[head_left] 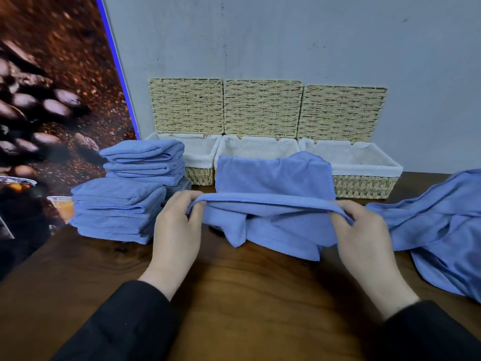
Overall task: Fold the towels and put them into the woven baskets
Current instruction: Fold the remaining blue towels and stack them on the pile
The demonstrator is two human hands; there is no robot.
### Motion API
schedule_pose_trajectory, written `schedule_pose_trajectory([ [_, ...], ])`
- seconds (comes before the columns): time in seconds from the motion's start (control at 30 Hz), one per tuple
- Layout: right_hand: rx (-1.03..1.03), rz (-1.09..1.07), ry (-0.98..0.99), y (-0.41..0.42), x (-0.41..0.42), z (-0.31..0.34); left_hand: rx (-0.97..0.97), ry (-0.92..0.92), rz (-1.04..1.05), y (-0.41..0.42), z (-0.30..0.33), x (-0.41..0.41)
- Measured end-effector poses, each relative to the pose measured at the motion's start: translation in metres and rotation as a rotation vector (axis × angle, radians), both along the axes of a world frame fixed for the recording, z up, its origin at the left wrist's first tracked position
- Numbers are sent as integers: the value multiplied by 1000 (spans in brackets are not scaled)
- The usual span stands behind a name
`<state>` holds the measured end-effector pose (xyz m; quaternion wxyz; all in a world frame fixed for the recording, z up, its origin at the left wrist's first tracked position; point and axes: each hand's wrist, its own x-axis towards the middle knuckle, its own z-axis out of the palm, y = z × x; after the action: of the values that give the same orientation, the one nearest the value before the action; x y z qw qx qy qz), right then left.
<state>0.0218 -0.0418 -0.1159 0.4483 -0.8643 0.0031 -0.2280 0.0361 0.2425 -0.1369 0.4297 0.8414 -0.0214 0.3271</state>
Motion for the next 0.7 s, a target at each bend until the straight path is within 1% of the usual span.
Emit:
schedule_pose_trajectory([
  [0.07,69,67,31,-4,-10,3,-67,76,26,1,-2,-5],
  [0.13,206,111,69,-6,-20,5,-216,182,13,0,-1,-12],
  [0.2,350,153,99,-9,-29,9,-503,300,-97,-6,6,-23],
  [0.27,399,181,121,-15,-36,16,-751,382,-241,-10,17,-33],
  [0.3,391,191,131,-18,-39,21,-815,385,-299,-10,23,-35],
  [0.33,368,192,130,-22,-42,26,-840,364,-335,-9,29,-34],
  [0.4,266,158,56,-30,-44,41,-817,289,-357,-8,50,-30],
  [0.47,167,91,-44,-34,-48,66,-749,199,-383,-7,79,-25],
  [0.6,60,47,-253,-29,-63,120,-501,3,-312,5,145,-19],
  [0.67,32,44,-317,-30,-70,134,-366,-37,-270,15,162,-20],
  [0.7,13,35,-312,-32,-74,137,-320,-32,-258,18,165,-24],
])
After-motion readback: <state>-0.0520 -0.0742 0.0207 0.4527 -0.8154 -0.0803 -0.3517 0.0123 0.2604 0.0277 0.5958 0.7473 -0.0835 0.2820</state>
